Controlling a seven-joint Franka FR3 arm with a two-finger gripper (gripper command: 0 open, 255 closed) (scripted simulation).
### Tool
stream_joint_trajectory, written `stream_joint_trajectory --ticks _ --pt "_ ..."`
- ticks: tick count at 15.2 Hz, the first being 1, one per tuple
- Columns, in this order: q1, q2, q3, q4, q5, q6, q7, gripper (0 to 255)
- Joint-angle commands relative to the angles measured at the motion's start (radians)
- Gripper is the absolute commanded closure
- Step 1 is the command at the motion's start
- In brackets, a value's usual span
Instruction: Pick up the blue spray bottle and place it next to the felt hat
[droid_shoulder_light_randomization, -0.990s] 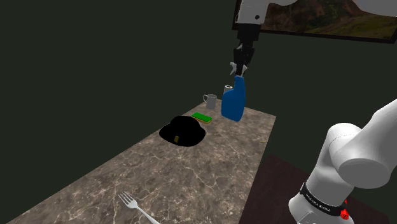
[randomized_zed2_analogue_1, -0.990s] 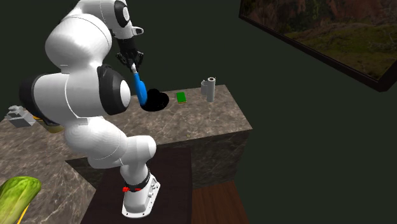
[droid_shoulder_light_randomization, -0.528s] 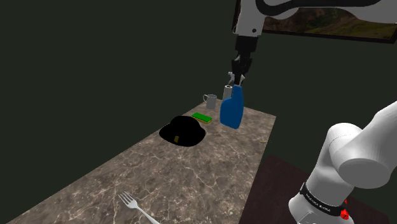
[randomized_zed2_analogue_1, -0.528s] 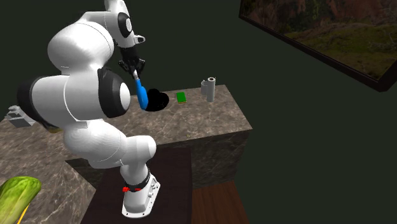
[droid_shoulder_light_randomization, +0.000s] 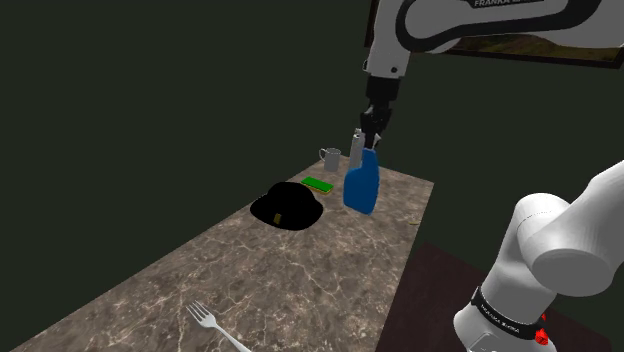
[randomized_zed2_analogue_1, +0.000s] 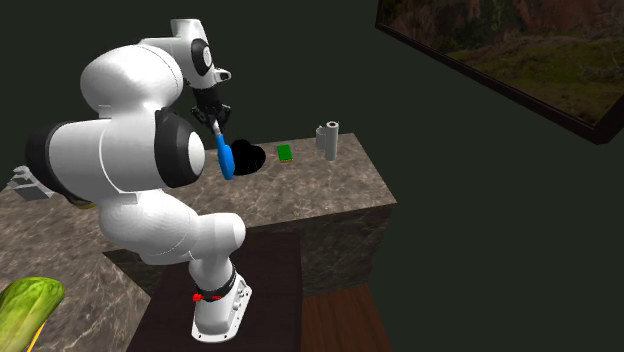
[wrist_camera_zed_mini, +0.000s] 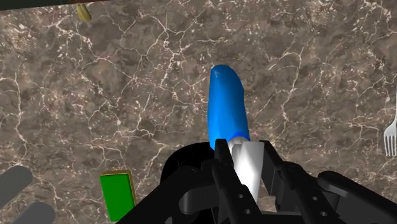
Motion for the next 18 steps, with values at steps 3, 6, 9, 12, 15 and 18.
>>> stream_joint_trajectory --ticks 3,6,9,12,15,18 --pt "-0.002 -0.005 -0.003 -0.059 -0.002 0.054 -0.001 255" --pt "-0.002 -0.005 -0.004 -0.099 -0.003 0.094 -0.001 255" --pt "-0.003 -0.003 -0.006 -0.138 -0.004 0.135 -0.001 255" --pt "-0.003 0.001 -0.007 -0.174 -0.005 0.176 -0.001 255" --pt "-0.004 0.008 -0.009 -0.21 -0.006 0.218 -0.001 255" --pt "-0.004 0.016 -0.011 -0.244 -0.007 0.26 -0.001 255"
